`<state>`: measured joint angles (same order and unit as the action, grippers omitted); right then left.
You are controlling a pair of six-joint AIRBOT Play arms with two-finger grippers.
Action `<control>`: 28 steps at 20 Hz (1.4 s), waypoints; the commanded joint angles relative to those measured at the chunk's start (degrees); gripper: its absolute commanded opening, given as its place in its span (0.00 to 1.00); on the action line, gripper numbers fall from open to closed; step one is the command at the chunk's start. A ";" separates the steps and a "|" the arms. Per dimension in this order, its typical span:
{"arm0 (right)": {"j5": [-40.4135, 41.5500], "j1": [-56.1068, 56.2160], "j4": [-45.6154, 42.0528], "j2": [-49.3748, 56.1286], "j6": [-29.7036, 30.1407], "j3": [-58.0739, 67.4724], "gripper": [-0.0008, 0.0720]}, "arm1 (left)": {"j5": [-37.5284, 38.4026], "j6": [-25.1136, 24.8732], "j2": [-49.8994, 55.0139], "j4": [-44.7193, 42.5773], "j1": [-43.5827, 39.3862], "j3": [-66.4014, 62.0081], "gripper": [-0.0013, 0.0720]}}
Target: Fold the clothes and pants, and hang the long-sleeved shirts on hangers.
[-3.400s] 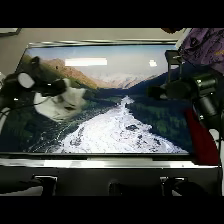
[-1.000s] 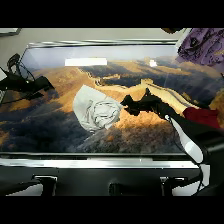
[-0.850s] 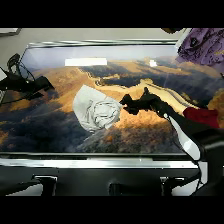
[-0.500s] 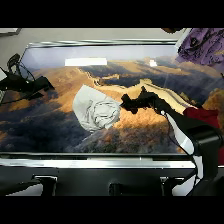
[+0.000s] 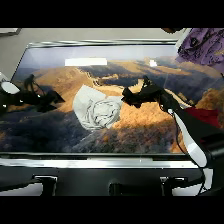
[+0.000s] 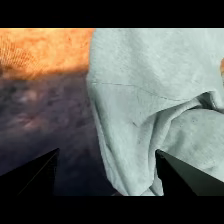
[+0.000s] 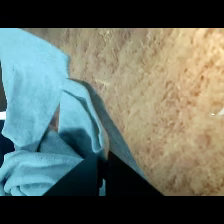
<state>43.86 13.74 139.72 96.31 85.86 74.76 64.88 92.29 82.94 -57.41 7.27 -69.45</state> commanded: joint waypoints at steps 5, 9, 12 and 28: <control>4.52 0.04 -1.38 -1.68 -0.11 0.04 0.05 | -12.72 -6.40 10.51 10.97 -4.90 4.50 0.97; 4.55 0.04 -2.08 -3.30 -0.13 0.04 0.05 | -16.57 -6.36 12.66 11.56 -5.14 4.46 0.96; 4.50 0.04 -2.69 -4.96 -0.13 0.04 0.05 | -16.98 -6.45 14.80 11.98 -5.64 3.15 0.58; 12.31 -0.07 -37.48 -35.21 -5.81 32.54 0.05 | -3.98 -1.42 -12.02 -24.04 -5.92 -46.60 0.05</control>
<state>51.79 13.67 109.01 67.94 80.75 101.21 58.46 90.08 78.30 -72.75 1.34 -109.80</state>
